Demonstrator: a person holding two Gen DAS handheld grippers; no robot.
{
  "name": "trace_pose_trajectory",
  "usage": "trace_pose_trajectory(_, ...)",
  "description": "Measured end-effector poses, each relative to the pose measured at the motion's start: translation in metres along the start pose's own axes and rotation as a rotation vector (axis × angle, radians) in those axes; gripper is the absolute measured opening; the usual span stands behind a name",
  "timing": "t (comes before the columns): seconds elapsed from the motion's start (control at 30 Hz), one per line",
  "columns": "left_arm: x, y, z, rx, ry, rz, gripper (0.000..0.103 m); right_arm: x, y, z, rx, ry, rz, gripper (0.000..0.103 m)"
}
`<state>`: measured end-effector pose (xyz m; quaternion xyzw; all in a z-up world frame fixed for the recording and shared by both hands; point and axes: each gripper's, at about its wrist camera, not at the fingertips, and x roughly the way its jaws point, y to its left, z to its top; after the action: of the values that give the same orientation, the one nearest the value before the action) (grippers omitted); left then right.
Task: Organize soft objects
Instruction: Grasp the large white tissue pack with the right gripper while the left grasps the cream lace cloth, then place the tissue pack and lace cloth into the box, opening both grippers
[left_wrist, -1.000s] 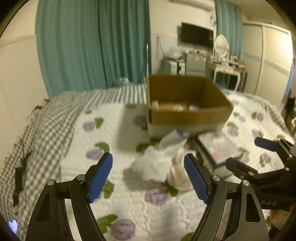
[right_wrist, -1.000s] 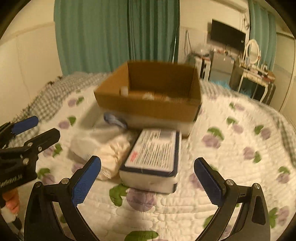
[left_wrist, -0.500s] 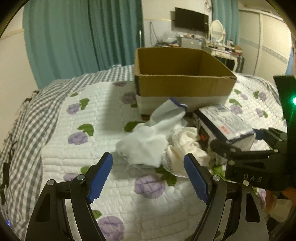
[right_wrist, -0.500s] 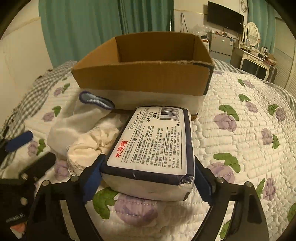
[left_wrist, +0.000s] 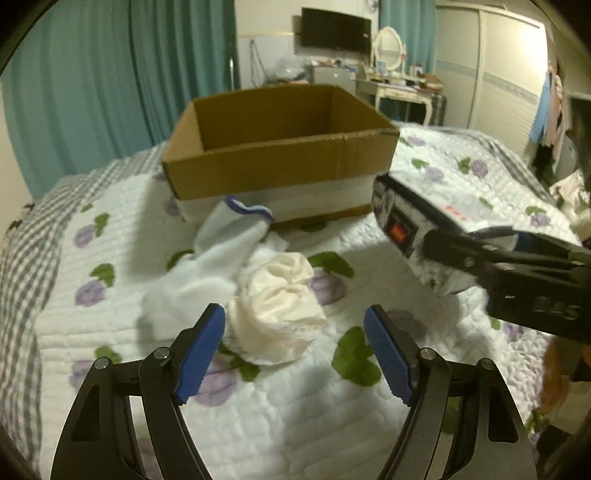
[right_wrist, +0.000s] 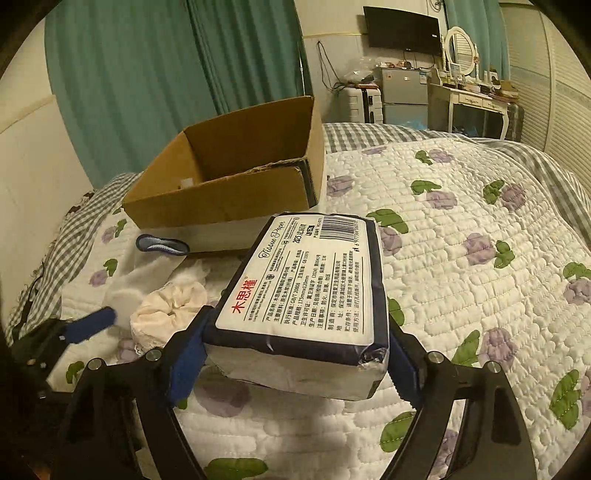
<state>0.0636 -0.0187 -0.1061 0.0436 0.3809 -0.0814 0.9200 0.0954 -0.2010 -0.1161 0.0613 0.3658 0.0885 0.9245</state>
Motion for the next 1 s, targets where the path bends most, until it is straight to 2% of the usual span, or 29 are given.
trace_pose_trajectory(0.03, 0.007, -0.002, 0.0, 0.003, 0.011, -0.004, 0.075, 0.002, 0.0, -0.001, -0.002, 0.004, 0.0, 0.084)
trace_pose_trajectory(0.13, 0.027, -0.001, 0.002, -0.002, 0.051, -0.005, 0.056, 0.009, 0.0, -0.001, -0.008, 0.022, 0.0, 0.084)
trace_pose_trajectory(0.2, 0.039, 0.002, 0.002, -0.02, 0.09, -0.035, 0.055, 0.014, -0.001, 0.0, -0.009, 0.029, 0.004, 0.084)
trace_pose_trajectory(0.27, 0.051, 0.005, 0.002, -0.041, 0.132, -0.055, 0.036, 0.016, -0.001, 0.0, -0.011, 0.03, 0.007, 0.084)
trace_pose_trajectory(0.37, 0.062, 0.006, 0.0, -0.042, 0.157, -0.053, 0.029, 0.018, 0.0, 0.0, -0.018, 0.035, 0.008, 0.084)
trace_pose_trajectory(0.63, 0.045, 0.006, -0.003, -0.032, 0.105, -0.063, 0.026, 0.008, 0.002, -0.002, -0.029, 0.018, -0.008, 0.084)
trace_pose_trajectory(0.77, 0.025, 0.001, -0.004, -0.005, 0.071, -0.072, 0.026, -0.01, 0.01, -0.001, -0.047, -0.021, -0.01, 0.084)
trace_pose_trajectory(0.9, 0.003, -0.005, -0.004, 0.006, 0.065, -0.114, 0.026, -0.036, 0.016, -0.001, -0.06, -0.061, -0.002, 0.084)
trace_pose_trajectory(1.0, -0.019, -0.009, 0.0, 0.022, 0.025, -0.121, 0.026, -0.058, 0.018, 0.004, -0.063, -0.109, 0.002, 0.084)
